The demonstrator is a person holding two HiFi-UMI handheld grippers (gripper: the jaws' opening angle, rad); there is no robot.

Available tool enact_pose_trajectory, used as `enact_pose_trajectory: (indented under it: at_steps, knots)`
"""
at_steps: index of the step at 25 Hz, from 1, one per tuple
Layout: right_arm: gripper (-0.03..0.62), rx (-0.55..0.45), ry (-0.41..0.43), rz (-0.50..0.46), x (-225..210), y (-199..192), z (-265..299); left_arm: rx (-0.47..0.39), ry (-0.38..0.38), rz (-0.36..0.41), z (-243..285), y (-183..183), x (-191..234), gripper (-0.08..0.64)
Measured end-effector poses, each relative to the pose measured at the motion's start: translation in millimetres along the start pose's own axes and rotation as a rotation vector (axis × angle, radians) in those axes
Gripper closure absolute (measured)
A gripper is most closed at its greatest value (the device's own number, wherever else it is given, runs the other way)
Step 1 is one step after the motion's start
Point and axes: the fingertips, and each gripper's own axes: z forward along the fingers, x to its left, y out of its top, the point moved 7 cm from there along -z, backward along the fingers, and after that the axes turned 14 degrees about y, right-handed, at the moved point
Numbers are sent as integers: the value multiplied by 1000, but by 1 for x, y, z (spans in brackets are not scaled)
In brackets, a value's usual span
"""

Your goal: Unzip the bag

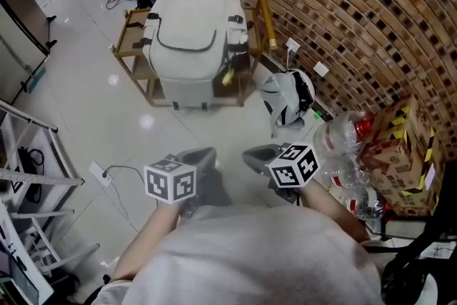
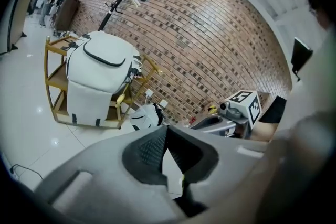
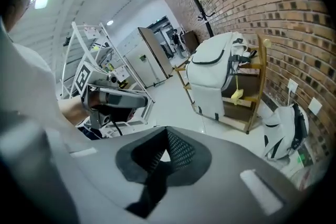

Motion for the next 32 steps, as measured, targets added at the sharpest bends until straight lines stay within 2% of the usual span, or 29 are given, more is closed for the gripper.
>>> enact_pose_trajectory:
  at_steps: [4,7,10,23,32]
  knots:
    - [591,-11,18,-28,45,-52,-39,-8,29,29,-40,-53,-58,560]
    - [591,-48,47,-60,76,-59,-57,-23,62,35,-68,-72,-87,560]
    - [591,-88,76,-96,103,-54,-64,-51,86,40,-92,-76,-104,560]
    - [591,-65,113,-149,138,-46,-40,-119,157,4,-138,-83,-99,560]
    - [591,-95,97,-171,140,-45,-55,-144,145,57,-139,-71,-112,560]
